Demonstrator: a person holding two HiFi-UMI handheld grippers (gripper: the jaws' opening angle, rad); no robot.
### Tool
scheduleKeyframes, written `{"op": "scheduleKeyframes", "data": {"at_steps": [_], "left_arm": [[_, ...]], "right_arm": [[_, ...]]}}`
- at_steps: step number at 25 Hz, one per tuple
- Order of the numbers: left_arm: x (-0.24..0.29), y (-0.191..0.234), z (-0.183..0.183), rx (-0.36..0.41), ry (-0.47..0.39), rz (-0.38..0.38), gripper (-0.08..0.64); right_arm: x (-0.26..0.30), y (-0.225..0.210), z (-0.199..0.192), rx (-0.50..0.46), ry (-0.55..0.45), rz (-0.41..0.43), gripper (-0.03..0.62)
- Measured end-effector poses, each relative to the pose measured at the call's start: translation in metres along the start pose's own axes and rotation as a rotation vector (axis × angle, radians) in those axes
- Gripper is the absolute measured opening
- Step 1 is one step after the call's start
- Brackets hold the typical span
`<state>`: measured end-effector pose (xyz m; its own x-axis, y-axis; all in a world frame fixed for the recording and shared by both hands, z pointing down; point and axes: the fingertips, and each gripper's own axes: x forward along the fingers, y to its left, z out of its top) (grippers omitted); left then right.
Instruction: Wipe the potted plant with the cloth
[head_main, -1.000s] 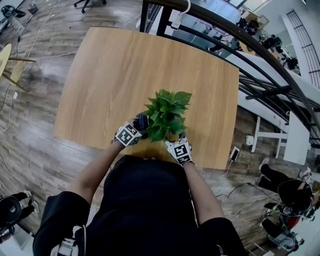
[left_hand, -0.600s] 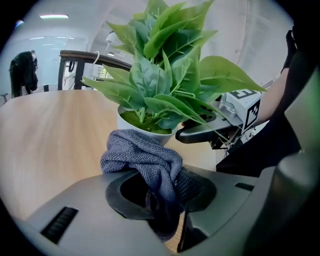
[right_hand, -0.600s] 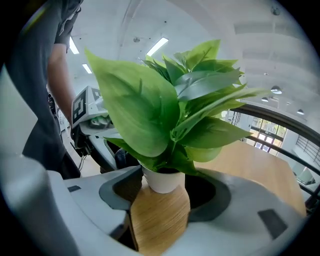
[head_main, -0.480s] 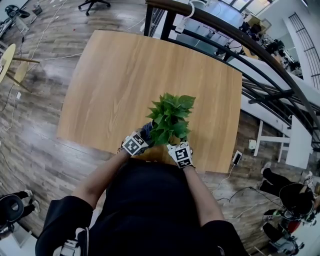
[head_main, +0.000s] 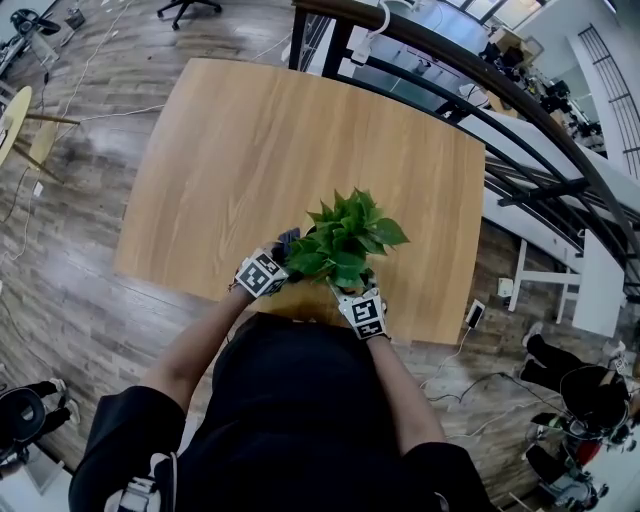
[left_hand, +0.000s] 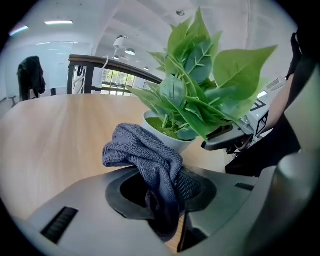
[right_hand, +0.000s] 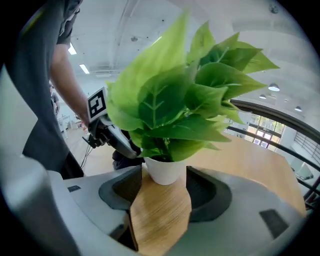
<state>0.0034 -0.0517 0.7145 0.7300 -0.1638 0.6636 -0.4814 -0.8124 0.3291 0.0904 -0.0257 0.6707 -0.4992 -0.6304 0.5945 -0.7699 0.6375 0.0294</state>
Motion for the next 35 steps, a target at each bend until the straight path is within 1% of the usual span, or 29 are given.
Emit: {"op": "scheduleKeyframes", "data": {"at_steps": [2,6,9,11,15,17,20,22,24,26,27,29,32,35], "left_arm": [[0.000,0.004,0.003,0.003,0.001,0.010,0.141],[0.003,0.008,0.013,0.011,-0.005,0.025,0.141],[0.002,0.006,0.014,0.014,-0.004,0.026,0.141],[0.000,0.002,0.011,0.035,0.001,0.015,0.141],[0.001,-0.023,0.004,0.108,0.019,-0.031,0.141],[0.002,-0.030,0.002,0.112,0.012,-0.044,0.141],[0.002,-0.029,0.001,0.095,0.001,-0.040,0.141],[0.001,-0.024,0.003,0.083,-0.004,-0.025,0.141],[-0.003,-0.015,0.005,0.071,-0.014,-0.006,0.141],[-0.005,-0.007,0.009,0.079,-0.022,0.005,0.141],[-0.006,-0.004,0.010,0.086,-0.022,0.009,0.141],[-0.006,0.000,0.011,0.084,-0.020,0.019,0.141],[-0.006,0.010,0.010,0.046,-0.025,0.046,0.141],[-0.004,0.016,0.010,0.026,-0.026,0.058,0.141]], "right_arm": [[0.001,-0.010,0.004,0.015,-0.009,-0.016,0.260],[0.009,-0.005,0.017,-0.036,-0.020,0.035,0.260],[0.012,-0.002,0.019,-0.011,-0.026,0.026,0.259],[0.012,-0.002,0.020,-0.001,-0.027,0.007,0.259],[0.012,-0.005,0.020,0.005,-0.025,-0.019,0.259],[0.013,-0.005,0.019,0.006,-0.025,-0.022,0.259],[0.013,-0.004,0.019,0.004,-0.024,-0.019,0.259],[0.011,0.002,0.019,0.001,-0.026,-0.002,0.259],[0.009,0.014,0.020,0.019,-0.038,0.044,0.259],[0.009,0.026,0.021,0.042,-0.049,0.101,0.259],[0.009,0.029,0.021,0.046,-0.050,0.115,0.259],[0.007,0.026,0.022,0.054,-0.053,0.102,0.259],[0.005,0.009,0.017,0.085,-0.042,0.042,0.259],[0.006,-0.006,0.014,0.070,-0.026,-0.009,0.259]]}}
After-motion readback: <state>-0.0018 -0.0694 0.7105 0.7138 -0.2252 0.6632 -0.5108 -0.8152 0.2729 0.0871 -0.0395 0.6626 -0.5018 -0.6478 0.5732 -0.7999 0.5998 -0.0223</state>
